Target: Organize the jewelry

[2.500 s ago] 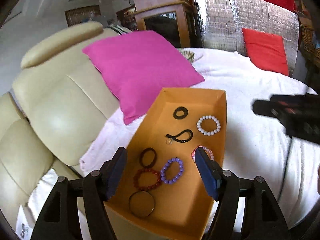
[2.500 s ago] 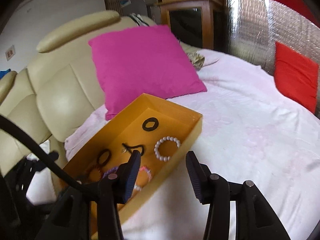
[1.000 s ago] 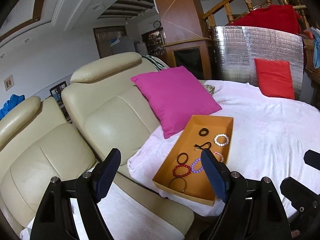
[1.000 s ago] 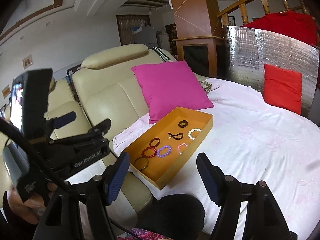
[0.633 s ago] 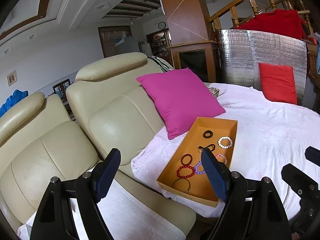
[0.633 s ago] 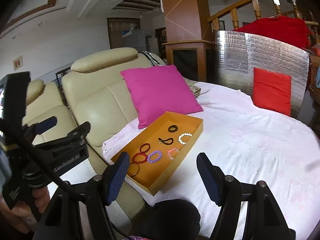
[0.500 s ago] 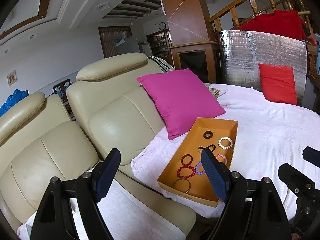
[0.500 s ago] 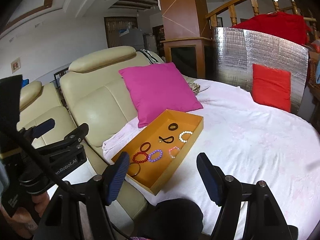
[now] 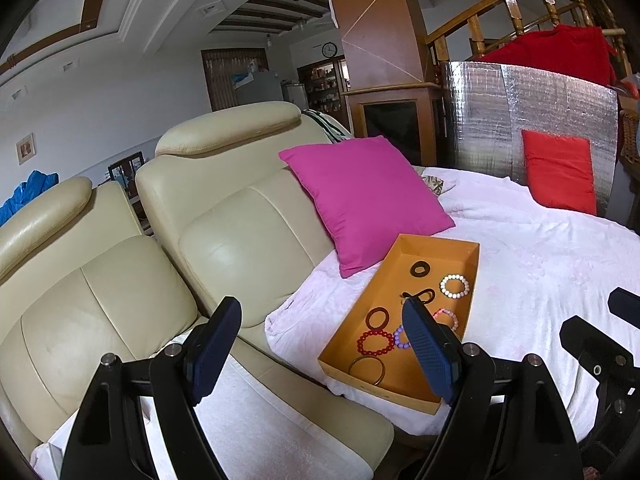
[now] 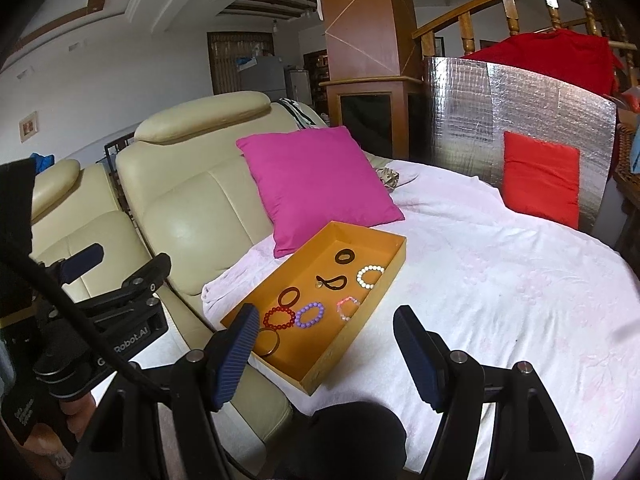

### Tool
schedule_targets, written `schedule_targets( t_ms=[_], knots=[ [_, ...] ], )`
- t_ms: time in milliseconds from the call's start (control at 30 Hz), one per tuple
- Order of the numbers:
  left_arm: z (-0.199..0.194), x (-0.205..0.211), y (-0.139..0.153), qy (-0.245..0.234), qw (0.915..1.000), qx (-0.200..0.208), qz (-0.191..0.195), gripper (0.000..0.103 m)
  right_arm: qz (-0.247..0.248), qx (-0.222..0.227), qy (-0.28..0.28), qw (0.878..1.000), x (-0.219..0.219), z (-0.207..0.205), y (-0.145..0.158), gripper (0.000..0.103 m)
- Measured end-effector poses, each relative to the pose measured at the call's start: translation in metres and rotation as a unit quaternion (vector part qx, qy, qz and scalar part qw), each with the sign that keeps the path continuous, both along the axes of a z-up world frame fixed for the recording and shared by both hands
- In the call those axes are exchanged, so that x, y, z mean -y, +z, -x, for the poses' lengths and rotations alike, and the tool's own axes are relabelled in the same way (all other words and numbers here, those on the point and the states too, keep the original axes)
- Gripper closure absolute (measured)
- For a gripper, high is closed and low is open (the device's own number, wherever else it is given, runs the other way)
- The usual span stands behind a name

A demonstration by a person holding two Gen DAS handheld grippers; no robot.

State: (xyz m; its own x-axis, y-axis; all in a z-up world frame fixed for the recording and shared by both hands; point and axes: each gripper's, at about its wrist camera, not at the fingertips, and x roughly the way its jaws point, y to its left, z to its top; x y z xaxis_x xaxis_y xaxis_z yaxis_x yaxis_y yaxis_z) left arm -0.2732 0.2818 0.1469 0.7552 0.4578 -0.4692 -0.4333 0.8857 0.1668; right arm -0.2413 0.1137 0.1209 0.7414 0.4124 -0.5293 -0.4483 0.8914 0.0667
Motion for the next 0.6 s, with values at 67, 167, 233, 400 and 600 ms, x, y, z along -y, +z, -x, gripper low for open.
schedule_targets(
  t_ms=[67, 167, 233, 400, 600],
  knots=[
    [0.0007, 0.0004, -0.0003, 0.002, 1.0, 0.001, 0.001, 0.02, 0.0, 0.001, -0.001, 1.0, -0.0002, -0.0002, 0.0003, 0.03],
    [0.001, -0.0004, -0.0003, 0.003, 1.0, 0.002, 0.002, 0.02, 0.0, -0.001, 0.0, 1.0, -0.0002, -0.0015, 0.0009, 0.03],
    [0.001, -0.0007, -0.0009, 0.003, 1.0, 0.001, 0.003, 0.02, 0.001, -0.001, -0.001, 1.0, 0.0003, -0.001, 0.001, 0.03],
    [0.0005, -0.0018, -0.0013, 0.002, 1.0, 0.001, 0.006, 0.02, 0.001, -0.001, -0.001, 1.0, 0.0008, -0.0012, 0.0013, 0.03],
    [0.0004, -0.0032, -0.0015, 0.002, 1.0, 0.001, 0.006, 0.02, 0.0, -0.001, -0.001, 1.0, 0.0008, -0.0035, 0.0022, 0.03]
  ],
)
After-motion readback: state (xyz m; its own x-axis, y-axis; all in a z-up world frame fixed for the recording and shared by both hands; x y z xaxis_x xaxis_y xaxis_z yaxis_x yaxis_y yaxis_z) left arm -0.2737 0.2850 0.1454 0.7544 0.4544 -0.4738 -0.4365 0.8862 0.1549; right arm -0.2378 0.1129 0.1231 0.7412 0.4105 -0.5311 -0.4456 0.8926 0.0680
